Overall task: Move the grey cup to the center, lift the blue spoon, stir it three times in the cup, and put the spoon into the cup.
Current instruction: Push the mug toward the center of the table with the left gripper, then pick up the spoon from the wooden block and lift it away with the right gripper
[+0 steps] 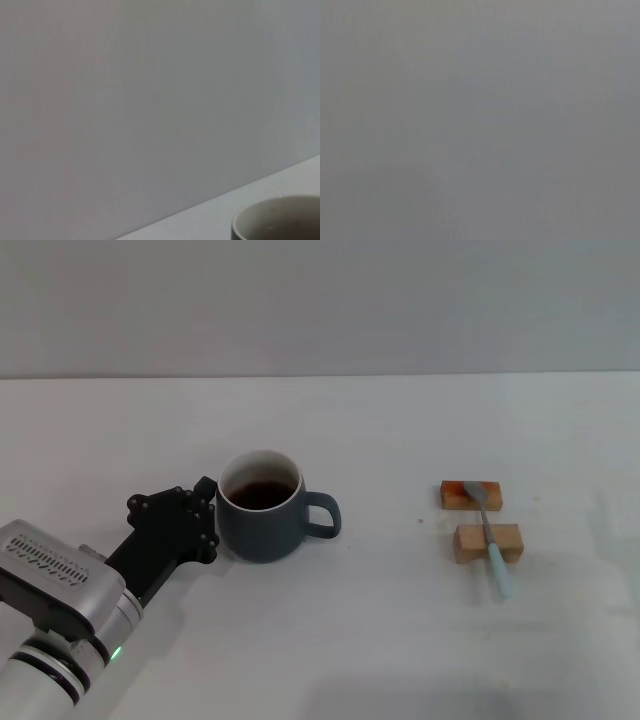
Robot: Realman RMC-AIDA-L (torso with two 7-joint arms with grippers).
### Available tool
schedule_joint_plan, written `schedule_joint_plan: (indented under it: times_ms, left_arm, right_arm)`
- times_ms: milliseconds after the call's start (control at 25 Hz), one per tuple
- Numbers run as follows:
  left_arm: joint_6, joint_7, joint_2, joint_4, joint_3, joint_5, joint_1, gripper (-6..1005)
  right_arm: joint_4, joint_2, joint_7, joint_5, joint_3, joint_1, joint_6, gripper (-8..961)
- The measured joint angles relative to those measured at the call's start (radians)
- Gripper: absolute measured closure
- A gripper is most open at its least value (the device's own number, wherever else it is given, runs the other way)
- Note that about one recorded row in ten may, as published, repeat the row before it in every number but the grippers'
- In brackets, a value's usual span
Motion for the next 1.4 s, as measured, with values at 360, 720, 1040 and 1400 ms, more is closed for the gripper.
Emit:
schedule_joint_plan:
  times_ms: [360, 720, 1040, 1400]
  left_arm:
    - [0.010, -0.005, 0.001, 0.001, -0.005, -0.001, 0.012, 1001]
    - [0.012, -0.008, 0.000, -0.028, 0.016, -0.001, 0.017, 1001]
    - [0.013, -0.001, -0.002, -0.039, 0.045, 0.000, 0.012, 1001]
    - [0.040, 0.002, 0.007, 0.001, -0.156, -0.007, 0.087, 1001]
  right_arm:
    - [0.001, 0.000, 0.000, 0.000, -0.011, -0.009, -0.008, 270]
    - [0.001, -0.002, 0.000, 0.000, -0.016, -0.011, -0.015, 273]
    - [-0.001, -0.002, 0.000, 0.000, -0.026, -0.014, -0.023, 275]
    - [0.002, 0.000, 0.002, 0.000, -0.114, -0.012, -0.016, 277]
